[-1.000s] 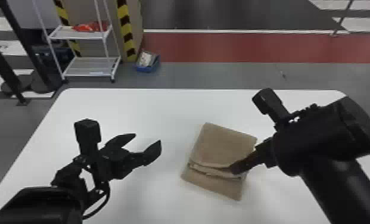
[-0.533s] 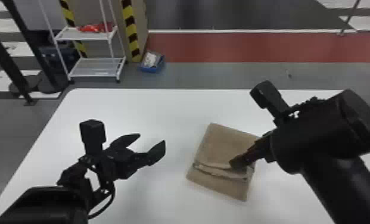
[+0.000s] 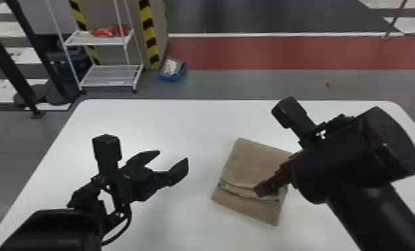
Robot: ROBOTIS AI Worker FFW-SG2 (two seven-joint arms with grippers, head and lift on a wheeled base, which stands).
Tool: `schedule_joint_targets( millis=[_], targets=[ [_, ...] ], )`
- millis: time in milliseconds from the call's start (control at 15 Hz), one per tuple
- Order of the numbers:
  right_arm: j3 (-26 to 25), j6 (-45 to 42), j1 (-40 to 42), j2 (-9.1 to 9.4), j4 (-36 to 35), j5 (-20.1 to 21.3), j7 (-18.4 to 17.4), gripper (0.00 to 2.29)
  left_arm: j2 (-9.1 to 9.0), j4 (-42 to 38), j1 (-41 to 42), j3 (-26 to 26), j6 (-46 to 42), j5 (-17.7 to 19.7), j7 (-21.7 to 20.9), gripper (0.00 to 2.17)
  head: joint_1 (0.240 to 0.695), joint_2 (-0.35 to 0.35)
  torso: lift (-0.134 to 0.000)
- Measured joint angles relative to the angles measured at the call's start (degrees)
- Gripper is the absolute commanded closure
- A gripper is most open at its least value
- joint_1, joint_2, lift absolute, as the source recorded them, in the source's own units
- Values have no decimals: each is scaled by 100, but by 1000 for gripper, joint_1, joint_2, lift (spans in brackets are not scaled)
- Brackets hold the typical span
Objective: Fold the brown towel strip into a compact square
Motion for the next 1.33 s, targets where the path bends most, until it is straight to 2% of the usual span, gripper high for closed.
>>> schedule_joint_targets(
  millis=[200, 467, 1333],
  targets=[
    [321, 0, -107, 161, 336, 218, 0, 306, 1, -11, 10, -7, 0, -1, -3, 66, 695, 68, -124],
    [552, 0, -224, 272, 673, 433, 0, 313, 6, -18, 48, 35, -3, 15, -3, 66, 695, 80, -124],
    [983, 0, -457, 435, 1123, 763, 0, 410, 9, 65, 23, 68, -68, 34, -10, 66, 695, 94, -124]
  ],
)
